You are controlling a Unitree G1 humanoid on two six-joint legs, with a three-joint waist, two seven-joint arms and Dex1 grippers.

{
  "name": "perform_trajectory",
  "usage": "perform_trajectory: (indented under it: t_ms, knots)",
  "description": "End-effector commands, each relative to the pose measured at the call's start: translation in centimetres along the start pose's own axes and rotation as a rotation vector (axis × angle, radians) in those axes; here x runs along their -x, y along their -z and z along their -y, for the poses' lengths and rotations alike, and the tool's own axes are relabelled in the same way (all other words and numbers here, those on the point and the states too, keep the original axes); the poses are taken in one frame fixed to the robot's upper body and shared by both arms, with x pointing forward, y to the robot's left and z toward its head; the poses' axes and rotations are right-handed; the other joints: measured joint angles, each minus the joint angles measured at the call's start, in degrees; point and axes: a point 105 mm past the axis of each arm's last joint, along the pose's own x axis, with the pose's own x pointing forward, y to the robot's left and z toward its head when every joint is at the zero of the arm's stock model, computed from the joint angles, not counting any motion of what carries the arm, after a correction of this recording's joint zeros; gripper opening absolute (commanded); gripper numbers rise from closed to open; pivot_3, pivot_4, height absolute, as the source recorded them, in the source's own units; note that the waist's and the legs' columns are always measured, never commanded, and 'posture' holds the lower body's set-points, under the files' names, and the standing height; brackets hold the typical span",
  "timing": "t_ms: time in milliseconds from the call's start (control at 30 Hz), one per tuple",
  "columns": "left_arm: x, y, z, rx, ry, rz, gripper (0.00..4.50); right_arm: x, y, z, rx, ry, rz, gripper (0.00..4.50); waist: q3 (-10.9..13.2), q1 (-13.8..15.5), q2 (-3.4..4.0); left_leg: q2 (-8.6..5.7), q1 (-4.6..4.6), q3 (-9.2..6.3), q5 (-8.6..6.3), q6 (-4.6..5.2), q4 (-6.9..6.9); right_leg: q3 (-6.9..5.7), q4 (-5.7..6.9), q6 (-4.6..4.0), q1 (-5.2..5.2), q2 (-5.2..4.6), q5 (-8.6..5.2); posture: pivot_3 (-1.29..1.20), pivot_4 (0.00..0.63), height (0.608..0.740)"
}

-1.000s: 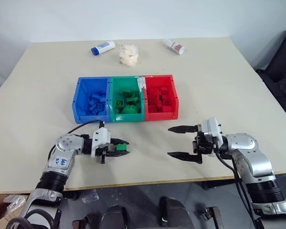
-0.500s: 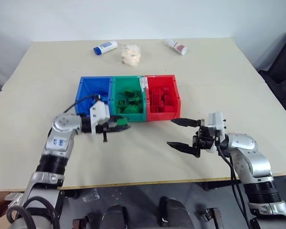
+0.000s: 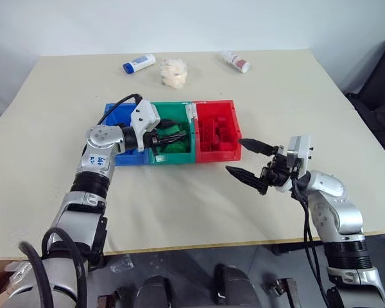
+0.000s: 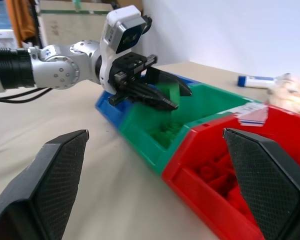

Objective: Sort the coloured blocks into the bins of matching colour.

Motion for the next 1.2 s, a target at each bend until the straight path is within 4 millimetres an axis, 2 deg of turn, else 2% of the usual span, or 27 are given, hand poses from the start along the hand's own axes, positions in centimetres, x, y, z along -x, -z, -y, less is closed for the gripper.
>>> perform_trajectory:
  t_ms: [33,167,433,533,633,733,867,967,1200]
  knots:
    - [-0.1,-1.1,-0.2,-0.043,0.019,0.037,3.24,0.1,-1.3,0.4,0.049,-0.001,0.025,4.5,0.0,0.0,0.0,0.0,0.0,0.0,0.0,0.0,-0.02,0.0,0.0,0.0,0.0,0.0,0.0,0.0,0.15,0.74]
    - [1.2,-1.4,-0.2,-0.077,0.008,0.076,4.48,0.0,-1.2,0.4,0.044,-0.028,0.001,4.5,0.0,-0.1,0.0,0.0,0.0,0.0,0.0,0.0,-0.02,0.01,0.0,0.01,0.0,0.0,0.0,0.0,0.15,0.74]
    - [7.3,-0.8,1.8,-0.049,-0.005,0.065,4.48,-0.2,-1.0,1.2,0.059,-0.149,-0.085,4.5,0.0,-0.4,-0.01,0.02,0.03,0.02,0.0,0.0,0.01,0.08,0.11,0.0,-0.03,0.0,0.0,0.0,0.15,0.74]
    - [11.0,-0.1,2.9,0.034,-0.055,0.028,4.48,0.1,-0.4,1.5,0.071,-0.208,-0.155,4.5,0.0,-0.2,0.0,0.02,0.04,0.02,0.0,0.0,0.02,0.1,0.11,0.0,-0.03,-0.01,0.0,0.0,0.15,0.74]
    - [14.8,0.8,4.1,0.132,-0.15,-0.015,4.48,0.6,0.2,1.9,0.062,-0.256,-0.214,4.5,0.0,-0.4,0.01,0.03,0.05,0.05,-0.01,0.0,-0.01,0.15,0.14,0.0,-0.07,-0.01,0.0,0.0,0.15,0.74]
    - [16.5,1.0,5.8,0.129,-0.137,-0.032,4.48,1.4,0.9,2.1,0.062,-0.287,-0.269,4.5,0.0,0.0,0.0,0.05,0.06,0.06,-0.01,0.0,-0.03,0.14,0.12,0.0,-0.08,-0.01,0.0,0.0,0.15,0.74]
    - [19.8,3.1,7.3,0.176,-0.196,-0.115,4.48,3.0,2.1,2.9,0.071,-0.306,-0.374,4.5,0.0,-0.1,0.0,0.05,0.07,0.06,-0.01,0.01,0.03,0.13,0.12,-0.01,-0.04,-0.02,-0.01,0.0,0.15,0.74]
    - [21.1,3.8,7.2,0.175,-0.24,-0.142,4.48,3.6,2.5,3.6,0.068,-0.286,-0.397,4.5,0.0,-0.1,0.0,0.06,0.08,0.07,0.0,0.0,0.02,0.13,0.14,-0.04,-0.06,-0.01,-0.02,0.0,0.15,0.74]
    - [21.9,3.7,6.5,0.162,-0.283,-0.135,4.48,4.6,2.9,4.2,0.073,-0.217,-0.398,4.5,0.0,-0.2,0.0,0.06,0.1,0.11,-0.01,-0.03,0.01,0.14,0.15,-0.05,-0.08,-0.01,-0.02,0.0,0.15,0.74]
